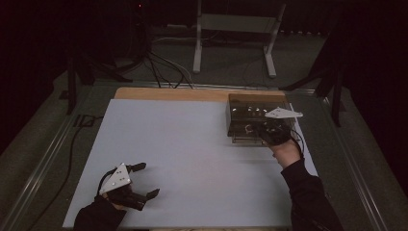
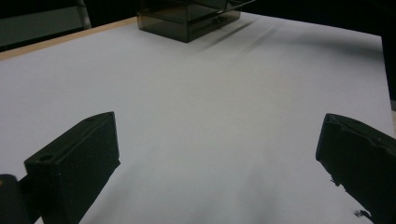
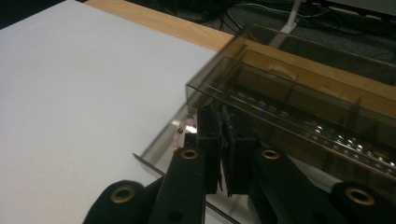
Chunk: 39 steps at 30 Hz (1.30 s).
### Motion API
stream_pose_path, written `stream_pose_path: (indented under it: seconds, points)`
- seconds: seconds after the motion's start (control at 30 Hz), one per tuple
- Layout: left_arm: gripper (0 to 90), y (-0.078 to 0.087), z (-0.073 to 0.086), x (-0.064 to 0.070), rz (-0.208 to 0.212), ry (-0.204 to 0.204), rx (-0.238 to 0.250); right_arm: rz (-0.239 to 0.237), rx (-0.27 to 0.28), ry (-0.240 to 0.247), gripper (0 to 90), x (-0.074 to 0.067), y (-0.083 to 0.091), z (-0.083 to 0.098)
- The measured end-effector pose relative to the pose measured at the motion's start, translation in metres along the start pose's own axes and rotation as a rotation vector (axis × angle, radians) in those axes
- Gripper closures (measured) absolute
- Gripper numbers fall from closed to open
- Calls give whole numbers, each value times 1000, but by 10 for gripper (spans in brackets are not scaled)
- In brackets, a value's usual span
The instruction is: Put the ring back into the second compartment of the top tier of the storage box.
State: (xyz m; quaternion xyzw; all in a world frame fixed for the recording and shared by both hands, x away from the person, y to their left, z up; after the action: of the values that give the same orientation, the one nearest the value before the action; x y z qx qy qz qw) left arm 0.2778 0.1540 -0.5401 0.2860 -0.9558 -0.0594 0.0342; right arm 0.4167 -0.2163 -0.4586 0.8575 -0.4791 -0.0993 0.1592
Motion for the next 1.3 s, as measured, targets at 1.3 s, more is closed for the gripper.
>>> stream_pose_path:
  seconds: [1.3]
  points:
    - [6,0,0,0,-1,-2,-1,95,-32,-68,859,41,7,29]
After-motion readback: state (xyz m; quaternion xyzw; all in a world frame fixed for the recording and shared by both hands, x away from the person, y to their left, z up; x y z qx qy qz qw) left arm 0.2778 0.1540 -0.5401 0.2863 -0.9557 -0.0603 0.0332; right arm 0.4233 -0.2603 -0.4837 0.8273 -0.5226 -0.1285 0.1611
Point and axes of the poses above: each handheld gripper's, and its own axes: y roughly backward along the jaws, z roughly out of its underside, x roughly to its right, the point moved 8 cm from there along -y, roughly forward along the jaws, and after that the axes turned 14 degrees about x, right-handed, at the moved point
